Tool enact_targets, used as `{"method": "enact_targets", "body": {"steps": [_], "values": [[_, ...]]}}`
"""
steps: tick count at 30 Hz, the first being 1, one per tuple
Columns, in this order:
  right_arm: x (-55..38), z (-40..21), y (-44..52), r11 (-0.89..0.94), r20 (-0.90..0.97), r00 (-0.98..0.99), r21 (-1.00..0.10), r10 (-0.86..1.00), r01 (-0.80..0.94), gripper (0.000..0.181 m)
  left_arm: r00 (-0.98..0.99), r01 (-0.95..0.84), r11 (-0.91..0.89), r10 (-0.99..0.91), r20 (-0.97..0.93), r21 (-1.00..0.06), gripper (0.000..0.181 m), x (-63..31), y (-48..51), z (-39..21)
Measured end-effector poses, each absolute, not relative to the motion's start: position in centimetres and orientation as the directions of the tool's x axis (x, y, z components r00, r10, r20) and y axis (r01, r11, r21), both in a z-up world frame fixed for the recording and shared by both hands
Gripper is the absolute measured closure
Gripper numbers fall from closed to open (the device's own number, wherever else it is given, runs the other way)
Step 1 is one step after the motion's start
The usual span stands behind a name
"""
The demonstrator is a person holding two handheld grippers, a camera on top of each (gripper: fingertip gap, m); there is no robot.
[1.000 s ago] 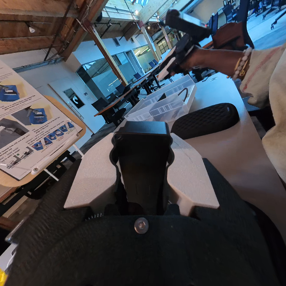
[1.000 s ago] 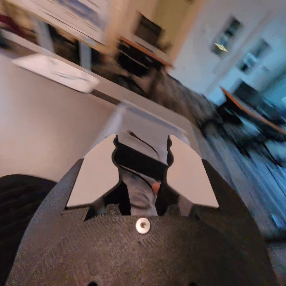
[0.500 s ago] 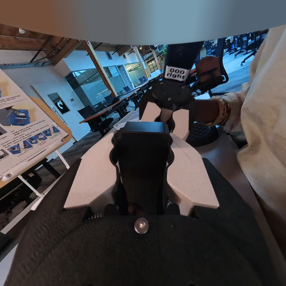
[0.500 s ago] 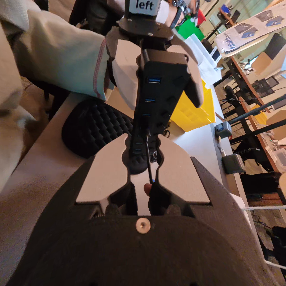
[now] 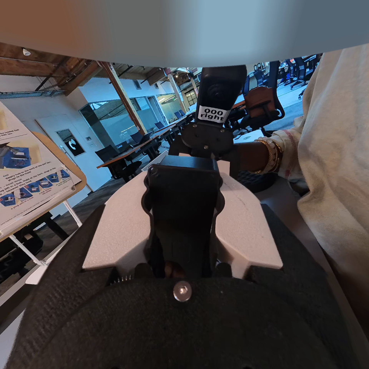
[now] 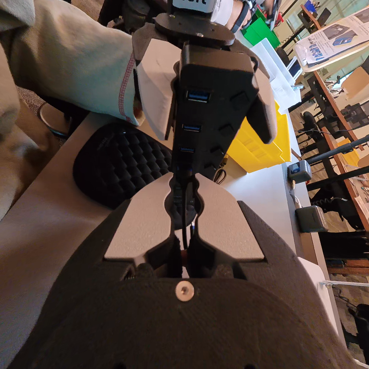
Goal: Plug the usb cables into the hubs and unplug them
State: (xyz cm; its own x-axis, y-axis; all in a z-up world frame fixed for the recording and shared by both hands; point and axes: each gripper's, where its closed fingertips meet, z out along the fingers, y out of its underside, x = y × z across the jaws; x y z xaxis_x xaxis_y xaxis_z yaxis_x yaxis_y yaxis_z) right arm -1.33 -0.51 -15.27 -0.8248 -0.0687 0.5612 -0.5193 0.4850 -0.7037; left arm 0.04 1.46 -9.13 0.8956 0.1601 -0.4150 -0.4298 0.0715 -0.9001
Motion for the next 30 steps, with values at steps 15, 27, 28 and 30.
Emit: {"method": "enact_targets", "body": {"steps": [15,27,28,30], "values": [[-0.8,-15.6,0.0,0.441,0.553,-0.824,-0.714,-0.121,-0.544,0.166,0.848,-0.509,-0.114,0.101,-0.520,-0.853,0.117,-1.2,2.5,-13.8],[-0.9,-15.5,-0.4,0.427,0.592,-0.800,-0.701,-0.097,-0.571,0.166,0.847,-0.507,-0.150,0.097,-0.523,-0.849,0.117,-1.4,1.9,-14.0],[-0.8,-15.5,-0.4,0.428,0.595,-0.798,-0.699,-0.097,-0.573,0.166,0.846,-0.508,-0.157,0.094,-0.525,-0.847,0.117,-1.3,1.8,-14.1],[-0.8,-15.5,-0.4,0.425,0.597,-0.797,-0.699,-0.095,-0.575,0.166,0.843,-0.511,-0.174,0.091,-0.531,-0.842,0.117,-1.3,1.9,-14.2]]}}
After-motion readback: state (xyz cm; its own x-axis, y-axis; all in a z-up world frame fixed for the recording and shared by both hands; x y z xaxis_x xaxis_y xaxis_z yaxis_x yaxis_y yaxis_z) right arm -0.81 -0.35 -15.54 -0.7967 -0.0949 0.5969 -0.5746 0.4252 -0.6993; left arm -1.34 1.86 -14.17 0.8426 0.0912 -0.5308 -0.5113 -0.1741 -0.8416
